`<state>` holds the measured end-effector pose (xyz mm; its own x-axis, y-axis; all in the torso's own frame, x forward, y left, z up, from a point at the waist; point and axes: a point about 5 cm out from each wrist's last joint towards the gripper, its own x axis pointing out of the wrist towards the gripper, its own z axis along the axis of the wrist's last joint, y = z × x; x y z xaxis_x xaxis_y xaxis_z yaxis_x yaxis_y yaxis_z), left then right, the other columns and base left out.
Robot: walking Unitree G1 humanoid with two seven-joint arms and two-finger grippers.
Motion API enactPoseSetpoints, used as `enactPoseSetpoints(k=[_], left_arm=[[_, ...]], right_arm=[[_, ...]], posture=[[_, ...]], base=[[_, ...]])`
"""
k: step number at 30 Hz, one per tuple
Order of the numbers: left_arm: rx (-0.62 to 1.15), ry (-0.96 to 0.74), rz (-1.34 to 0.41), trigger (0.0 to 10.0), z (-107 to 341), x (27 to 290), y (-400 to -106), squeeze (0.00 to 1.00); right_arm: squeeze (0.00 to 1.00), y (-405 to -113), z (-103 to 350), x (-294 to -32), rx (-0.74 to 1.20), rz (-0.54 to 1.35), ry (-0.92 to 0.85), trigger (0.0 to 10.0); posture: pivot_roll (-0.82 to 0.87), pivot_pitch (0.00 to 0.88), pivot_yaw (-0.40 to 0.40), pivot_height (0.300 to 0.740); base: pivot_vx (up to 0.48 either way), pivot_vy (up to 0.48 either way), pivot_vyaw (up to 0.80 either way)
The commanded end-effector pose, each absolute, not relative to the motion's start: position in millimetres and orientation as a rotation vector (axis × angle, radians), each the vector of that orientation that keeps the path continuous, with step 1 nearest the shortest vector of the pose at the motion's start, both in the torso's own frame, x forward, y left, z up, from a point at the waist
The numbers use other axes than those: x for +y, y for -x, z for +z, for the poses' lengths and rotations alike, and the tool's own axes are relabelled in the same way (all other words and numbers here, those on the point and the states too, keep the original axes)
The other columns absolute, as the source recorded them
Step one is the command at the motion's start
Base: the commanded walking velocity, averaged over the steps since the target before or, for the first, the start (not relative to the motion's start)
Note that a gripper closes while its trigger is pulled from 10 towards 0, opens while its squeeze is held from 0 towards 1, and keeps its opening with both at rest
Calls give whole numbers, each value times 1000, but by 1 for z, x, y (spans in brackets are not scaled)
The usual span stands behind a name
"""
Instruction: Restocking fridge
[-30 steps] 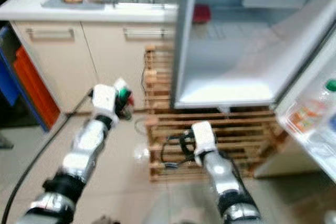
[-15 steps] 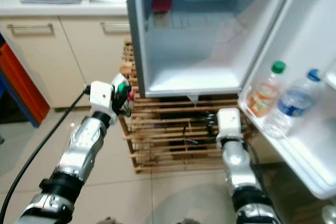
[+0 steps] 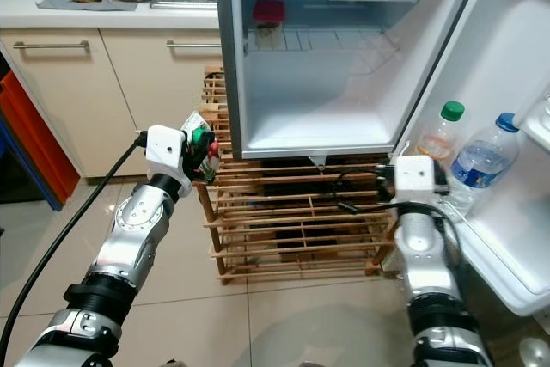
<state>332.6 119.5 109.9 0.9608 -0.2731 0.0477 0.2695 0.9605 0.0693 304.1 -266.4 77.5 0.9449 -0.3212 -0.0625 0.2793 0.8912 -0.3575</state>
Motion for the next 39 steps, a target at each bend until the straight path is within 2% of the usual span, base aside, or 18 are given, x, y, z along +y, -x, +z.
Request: enactPoseSetpoints(k=[1,5,8,11,13,14,17,19,34,39], left_arm=[[-67,-80,-286,10000,114,118,-337,0],[-69,-84,-290,10000,115,117,-338,0],[-73,-88,-303,10000,116,115,-338,0],[-83,-90,-317,10000,118,112,-338,0],[-95,-85,-349,10000,120,108,-337,0],[-95,-85,-349,10000,120,108,-337,0],[-172,-142,-451,10000,129,94,-332,0],[-182,-189,-478,10000,131,89,-332,0],[-211,-215,-461,10000,142,90,-341,0],[-225,-244,-462,10000,143,90,-340,0]], right_arm=[[8,-297,73,-281,164,-382,377,10000],[8,-292,73,-293,180,-439,415,10000],[12,-293,76,-287,150,-423,430,10000],[12,-298,78,-265,99,-329,408,10000],[12,-300,79,-243,49,-232,334,10000],[12,-300,79,-243,49,-232,334,10000],[12,-298,75,-202,26,-48,231,10000],[12,-294,71,-188,36,1,188,10000],[16,-289,63,-169,81,68,126,10000],[12,-288,62,-167,89,82,124,10000]], posture=[[-75,0,22,740],[-77,0,25,740],[-79,0,28,740],[-81,0,27,740],[-81,0,25,740],[-81,0,25,740],[-80,0,21,740],[-78,0,20,740],[-69,0,13,740],[-65,0,11,736]], base=[[0,0,0],[0,0,0],[0,0,0],[0,0,0],[0,0,0],[0,0,0],[0,0,0],[0,0,0],[319,-260,0],[398,-264,-489]])
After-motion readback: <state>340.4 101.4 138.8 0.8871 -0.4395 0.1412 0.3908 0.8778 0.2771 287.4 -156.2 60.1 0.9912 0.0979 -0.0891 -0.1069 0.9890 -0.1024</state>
